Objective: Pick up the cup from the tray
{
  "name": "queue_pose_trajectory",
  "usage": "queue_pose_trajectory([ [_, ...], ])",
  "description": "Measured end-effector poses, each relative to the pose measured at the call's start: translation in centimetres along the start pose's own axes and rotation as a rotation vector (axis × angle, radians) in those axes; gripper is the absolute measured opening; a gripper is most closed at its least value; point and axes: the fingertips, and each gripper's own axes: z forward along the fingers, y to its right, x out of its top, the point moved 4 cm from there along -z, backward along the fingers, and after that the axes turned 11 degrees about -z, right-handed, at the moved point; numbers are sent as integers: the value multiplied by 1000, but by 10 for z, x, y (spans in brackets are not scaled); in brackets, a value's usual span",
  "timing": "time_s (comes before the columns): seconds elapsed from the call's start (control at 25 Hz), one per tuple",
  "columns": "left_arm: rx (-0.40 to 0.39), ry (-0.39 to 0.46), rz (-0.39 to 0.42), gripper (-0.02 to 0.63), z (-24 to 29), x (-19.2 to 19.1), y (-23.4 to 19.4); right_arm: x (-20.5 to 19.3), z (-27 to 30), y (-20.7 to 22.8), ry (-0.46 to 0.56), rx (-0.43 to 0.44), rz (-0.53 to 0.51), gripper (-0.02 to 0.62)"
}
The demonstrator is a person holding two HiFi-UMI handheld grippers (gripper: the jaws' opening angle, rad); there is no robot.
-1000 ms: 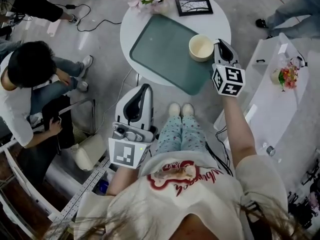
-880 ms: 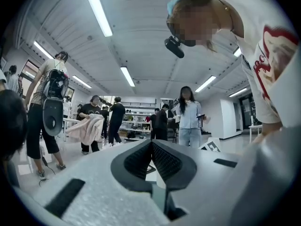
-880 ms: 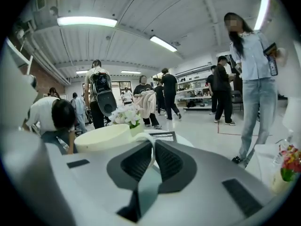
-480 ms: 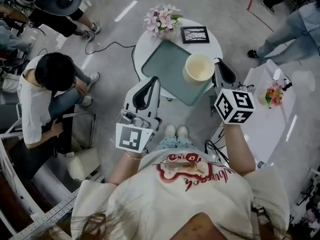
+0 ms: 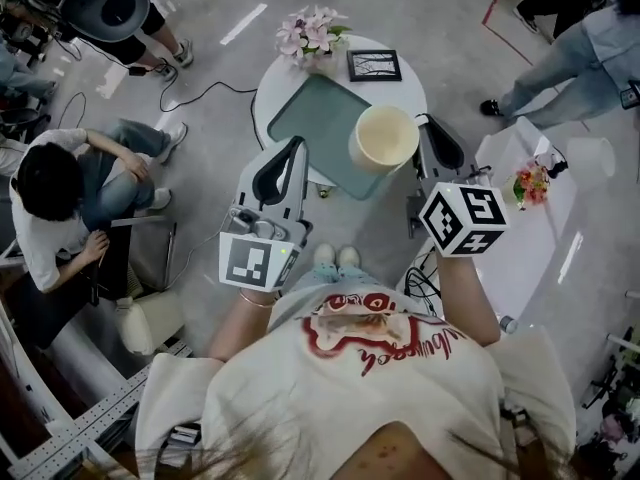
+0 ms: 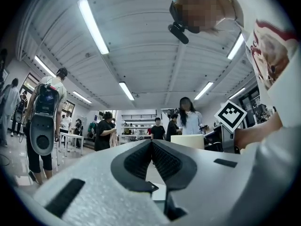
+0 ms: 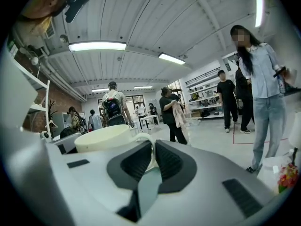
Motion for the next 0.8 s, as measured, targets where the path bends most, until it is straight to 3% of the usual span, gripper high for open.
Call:
queue_pose_trajectory([
  [0.28,48,25,20,12,-21,1,22,5,-26,-7,51,59,11,43],
  [0.6,41,52,18,12,-63,11,46,5,-66,-36,67,82,-18,41],
  [0.8,8,22,21,12,-119,2,73,-13,-118,-65,73,62,-15,41],
])
